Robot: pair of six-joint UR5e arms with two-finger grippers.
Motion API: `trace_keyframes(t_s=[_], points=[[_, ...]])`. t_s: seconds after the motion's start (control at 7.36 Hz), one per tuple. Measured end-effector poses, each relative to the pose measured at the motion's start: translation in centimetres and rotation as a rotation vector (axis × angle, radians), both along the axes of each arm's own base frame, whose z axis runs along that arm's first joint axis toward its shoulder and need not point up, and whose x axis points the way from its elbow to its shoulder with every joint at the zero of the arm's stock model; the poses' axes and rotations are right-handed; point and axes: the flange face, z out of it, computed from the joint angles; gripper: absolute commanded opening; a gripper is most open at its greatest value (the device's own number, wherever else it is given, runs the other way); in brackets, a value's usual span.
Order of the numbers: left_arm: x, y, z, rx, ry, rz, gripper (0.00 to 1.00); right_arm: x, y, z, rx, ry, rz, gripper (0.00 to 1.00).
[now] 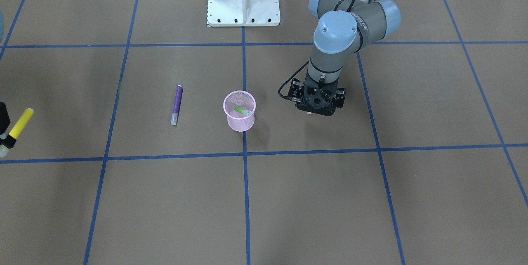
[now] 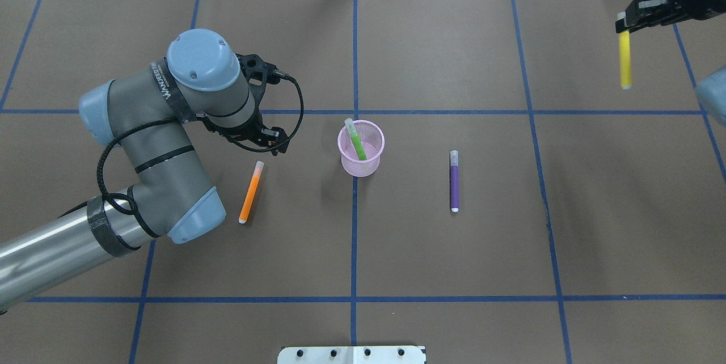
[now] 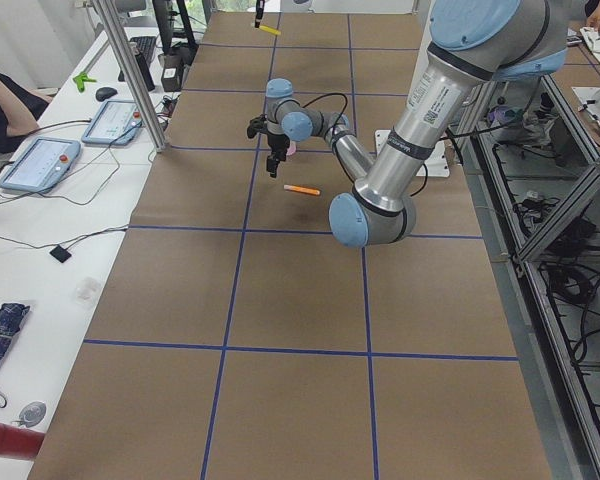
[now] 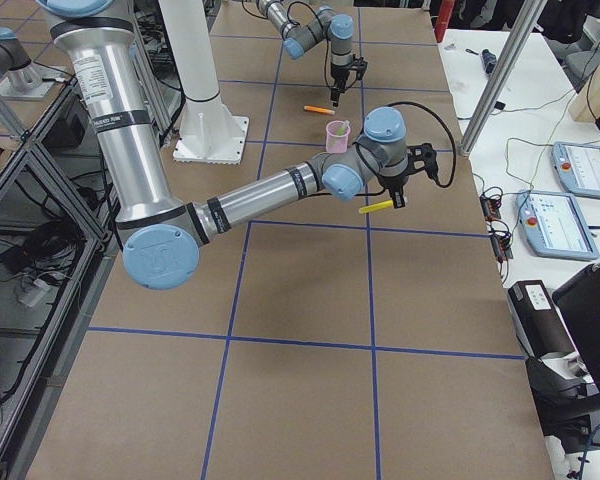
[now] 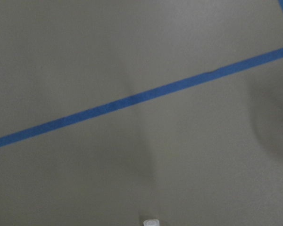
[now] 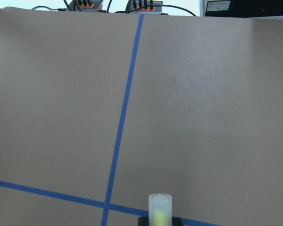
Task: Collect pens into pen holder
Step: 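Grasp the orange marker with the left gripper while the right lifts the highlighter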
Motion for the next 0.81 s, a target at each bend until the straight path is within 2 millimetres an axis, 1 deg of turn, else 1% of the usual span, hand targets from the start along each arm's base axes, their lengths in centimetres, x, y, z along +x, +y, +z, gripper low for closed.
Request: trace_keyframes(t_s=[0.14,0.27,0.54,0.81], points=[[0.5,0.0,0.7,-0.016,0.001,-0.01,0.97,-2.2,0.4,-0.9,0.016,-0.016,0.036,0.0],[1.2,-0.2,1.6,-0.029,0.009,-0.023,0.96,-3.9,0.8,-1.6,0.036,-0.026,0.057,0.0],[2.9,-0.4,3.4,-0.048,0.035,-0.04,0.95,-5.5,1.3,-3.0,0.071,-0.038,0.064,0.0],[3.5,0.0,3.8,-0.086,0.058,-0.016,0.94,-6.8,1.2,-4.8,0.113,-0.039,0.079,0.0]])
